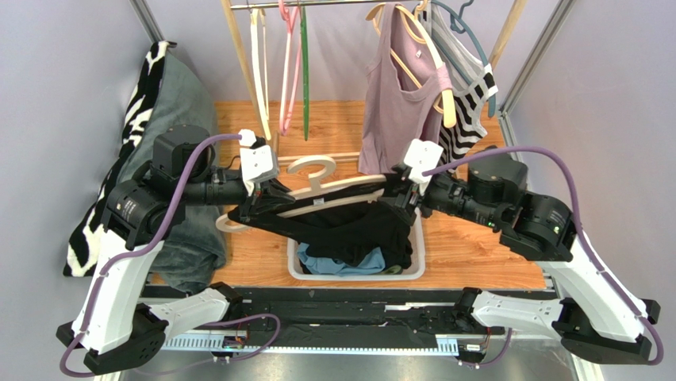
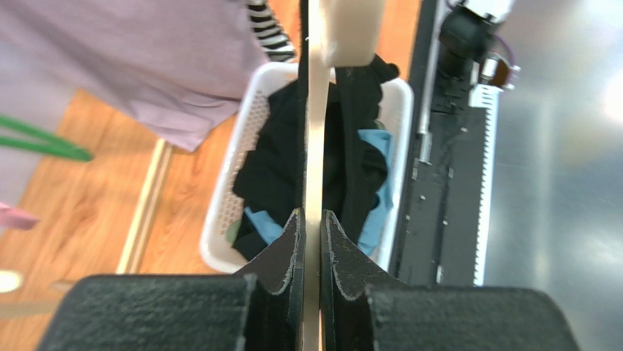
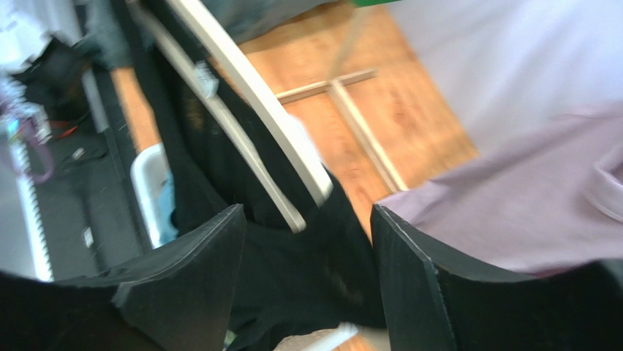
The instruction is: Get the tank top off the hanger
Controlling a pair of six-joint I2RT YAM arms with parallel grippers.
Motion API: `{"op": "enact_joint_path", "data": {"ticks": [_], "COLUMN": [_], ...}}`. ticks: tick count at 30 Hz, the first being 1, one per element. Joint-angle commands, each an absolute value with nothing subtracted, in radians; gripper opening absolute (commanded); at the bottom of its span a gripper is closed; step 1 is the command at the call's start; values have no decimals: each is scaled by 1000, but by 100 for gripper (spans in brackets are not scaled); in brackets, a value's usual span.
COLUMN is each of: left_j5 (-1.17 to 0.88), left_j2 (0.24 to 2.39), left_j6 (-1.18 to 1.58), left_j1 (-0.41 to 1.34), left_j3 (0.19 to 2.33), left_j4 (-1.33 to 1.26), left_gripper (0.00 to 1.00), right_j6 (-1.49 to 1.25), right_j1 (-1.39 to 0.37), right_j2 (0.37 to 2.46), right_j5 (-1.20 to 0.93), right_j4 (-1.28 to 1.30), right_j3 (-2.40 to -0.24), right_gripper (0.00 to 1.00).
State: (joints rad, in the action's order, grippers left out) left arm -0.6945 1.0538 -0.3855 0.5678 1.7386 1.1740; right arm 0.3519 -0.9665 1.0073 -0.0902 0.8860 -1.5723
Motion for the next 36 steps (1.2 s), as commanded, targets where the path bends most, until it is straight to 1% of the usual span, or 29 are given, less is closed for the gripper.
{"op": "enact_joint_path", "data": {"ticks": [1,3,6,11,14,18,23,26,28,33,36], "left_j5": [-604,-610,-614,-637,-637,-637,-643,-649,-652,-660,-666], "left_j2": [1025,1016,999,989,991,988,973,968,965,963,963], "left_j6": [-328,-334,-341,-336,-336,-337,-341,-344,-344,-344,-344], "left_j1": [563,560,555,549,548,543,538,537,537,537,537], "left_j3": [1781,1769,1740,1726,1735,1740,1732,1729,1729,1724,1720], "left_j4": [1083,1095,1098,1101,1101,1108,1112,1112,1112,1112,1114], "left_gripper": [0,0,0,0,0,0,0,0,0,0,0], "right_j6": [276,249,181,33,-33,-132,-175,-195,-210,-230,-226], "right_j1": [-971,-971,-971,-971,-971,-971,-971,-971,-971,-971,-971], "right_j2": [919,872,781,681,681,703,654,649,656,687,696], "right_j5": [121,161,181,169,178,184,157,166,178,164,156], "right_j4": [815,786,756,721,713,686,494,422,396,370,350], "right_j3": [-1599,-1554,-1494,-1338,-1256,-1187,-1059,-1031,-1017,-1017,-1017], "right_gripper": [71,76,78,77,75,71,67,61,56,44,43]}}
